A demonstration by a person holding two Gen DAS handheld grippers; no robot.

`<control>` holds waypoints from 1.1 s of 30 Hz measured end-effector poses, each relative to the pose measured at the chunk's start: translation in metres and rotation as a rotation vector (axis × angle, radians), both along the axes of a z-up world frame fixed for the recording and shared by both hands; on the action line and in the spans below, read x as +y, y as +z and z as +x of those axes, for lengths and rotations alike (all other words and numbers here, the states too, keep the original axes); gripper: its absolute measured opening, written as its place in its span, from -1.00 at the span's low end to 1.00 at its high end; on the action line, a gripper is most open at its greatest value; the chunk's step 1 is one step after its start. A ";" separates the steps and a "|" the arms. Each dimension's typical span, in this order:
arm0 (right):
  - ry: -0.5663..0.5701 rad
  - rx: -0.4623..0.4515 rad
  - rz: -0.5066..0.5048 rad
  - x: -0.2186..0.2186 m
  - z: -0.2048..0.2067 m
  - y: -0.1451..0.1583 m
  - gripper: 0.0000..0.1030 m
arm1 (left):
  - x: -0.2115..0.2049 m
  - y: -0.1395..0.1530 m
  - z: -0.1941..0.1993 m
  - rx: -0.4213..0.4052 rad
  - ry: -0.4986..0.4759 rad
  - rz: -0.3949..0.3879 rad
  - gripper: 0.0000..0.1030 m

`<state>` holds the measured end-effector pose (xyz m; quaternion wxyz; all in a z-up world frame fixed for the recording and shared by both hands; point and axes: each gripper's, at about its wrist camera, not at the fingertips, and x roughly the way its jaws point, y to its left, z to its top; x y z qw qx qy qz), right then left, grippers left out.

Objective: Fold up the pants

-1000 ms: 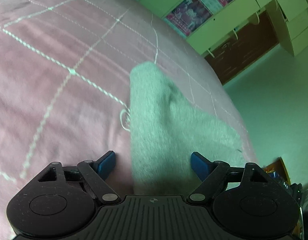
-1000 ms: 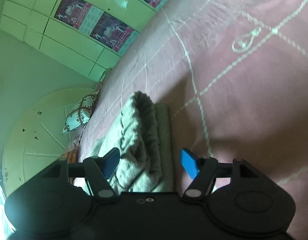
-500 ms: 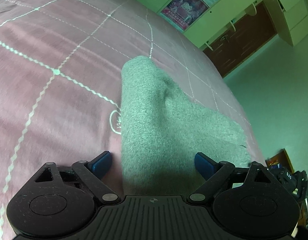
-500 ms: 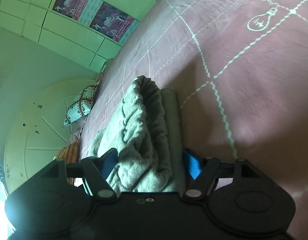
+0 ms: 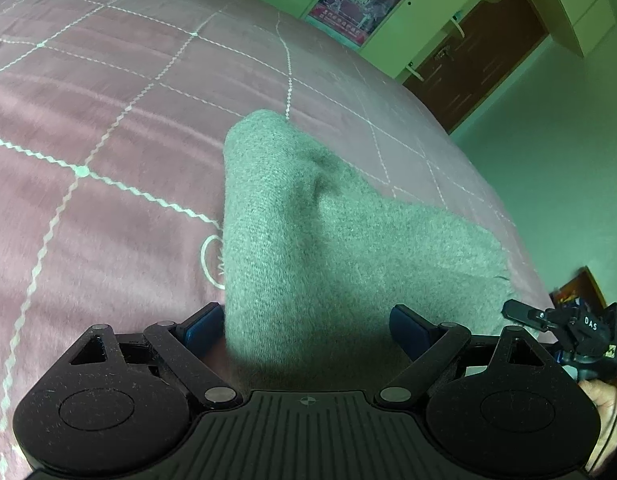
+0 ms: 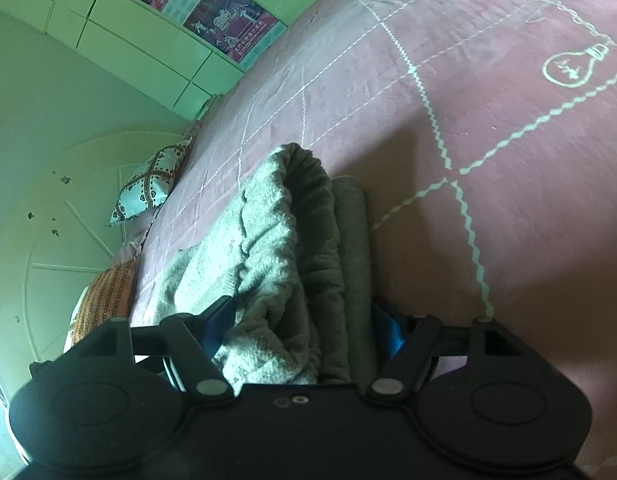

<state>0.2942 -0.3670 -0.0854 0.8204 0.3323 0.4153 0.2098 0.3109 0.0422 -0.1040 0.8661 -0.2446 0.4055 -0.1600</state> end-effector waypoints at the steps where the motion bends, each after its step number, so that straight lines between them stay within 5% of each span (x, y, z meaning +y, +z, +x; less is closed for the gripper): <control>1: 0.000 0.002 0.009 -0.002 0.001 -0.001 0.28 | 0.001 -0.001 0.003 0.002 -0.002 -0.006 0.73; 6: 0.038 0.019 -0.002 0.003 0.009 -0.004 0.33 | 0.003 -0.004 0.013 0.020 -0.011 -0.043 0.72; 8: 0.055 0.021 -0.020 0.007 0.013 -0.003 0.35 | -0.002 -0.004 0.018 0.040 -0.008 -0.001 0.15; 20: 0.100 0.048 -0.106 0.023 0.021 0.003 0.41 | -0.009 -0.002 0.013 0.006 -0.005 0.034 0.06; 24: 0.102 0.017 -0.154 0.032 0.018 0.013 -0.08 | -0.004 0.000 0.007 -0.014 0.012 0.017 -0.12; 33: 0.147 -0.111 -0.210 0.053 0.004 0.058 -0.25 | 0.016 0.010 -0.015 -0.082 0.034 -0.085 -0.45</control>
